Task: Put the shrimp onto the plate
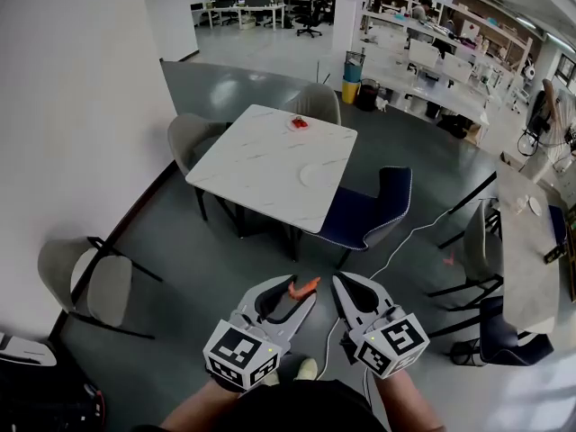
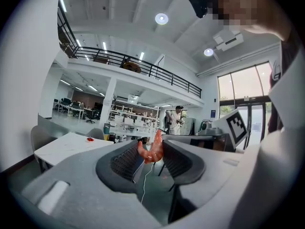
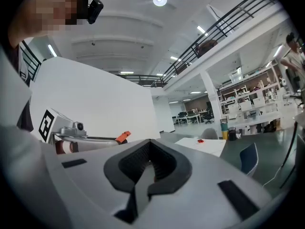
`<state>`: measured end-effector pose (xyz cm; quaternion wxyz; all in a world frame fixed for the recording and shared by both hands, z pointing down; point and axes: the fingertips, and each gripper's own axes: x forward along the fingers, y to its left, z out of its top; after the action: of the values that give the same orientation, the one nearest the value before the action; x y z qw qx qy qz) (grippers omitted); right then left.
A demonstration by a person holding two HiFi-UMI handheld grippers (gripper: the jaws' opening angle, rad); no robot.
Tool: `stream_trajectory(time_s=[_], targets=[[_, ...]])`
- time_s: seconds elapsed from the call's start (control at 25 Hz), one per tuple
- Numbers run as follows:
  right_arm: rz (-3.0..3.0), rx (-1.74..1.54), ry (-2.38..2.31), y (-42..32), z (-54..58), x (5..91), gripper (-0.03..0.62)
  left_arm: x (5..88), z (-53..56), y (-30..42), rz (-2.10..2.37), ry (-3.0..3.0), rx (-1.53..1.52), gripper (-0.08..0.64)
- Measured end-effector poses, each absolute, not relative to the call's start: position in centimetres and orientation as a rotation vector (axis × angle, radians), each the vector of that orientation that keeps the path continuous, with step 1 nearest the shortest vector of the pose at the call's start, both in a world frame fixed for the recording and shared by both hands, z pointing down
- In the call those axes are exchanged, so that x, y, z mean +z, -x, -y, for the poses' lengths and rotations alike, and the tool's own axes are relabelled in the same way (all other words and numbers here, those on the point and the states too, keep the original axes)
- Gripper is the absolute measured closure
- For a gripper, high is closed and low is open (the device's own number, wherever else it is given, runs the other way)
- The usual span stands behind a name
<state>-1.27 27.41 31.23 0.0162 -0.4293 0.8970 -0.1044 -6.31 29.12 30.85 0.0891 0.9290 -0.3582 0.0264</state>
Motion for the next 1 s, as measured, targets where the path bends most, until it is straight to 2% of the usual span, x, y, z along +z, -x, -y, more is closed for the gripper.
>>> stream_trajectory(time_s=[1.0], targets=[[-2.744, -0.331, 1.248, -2.9, -27.4, 30.8, 0.591, 31.7, -28.6, 2.7, 1.120, -2.755, 0.081, 0.390]])
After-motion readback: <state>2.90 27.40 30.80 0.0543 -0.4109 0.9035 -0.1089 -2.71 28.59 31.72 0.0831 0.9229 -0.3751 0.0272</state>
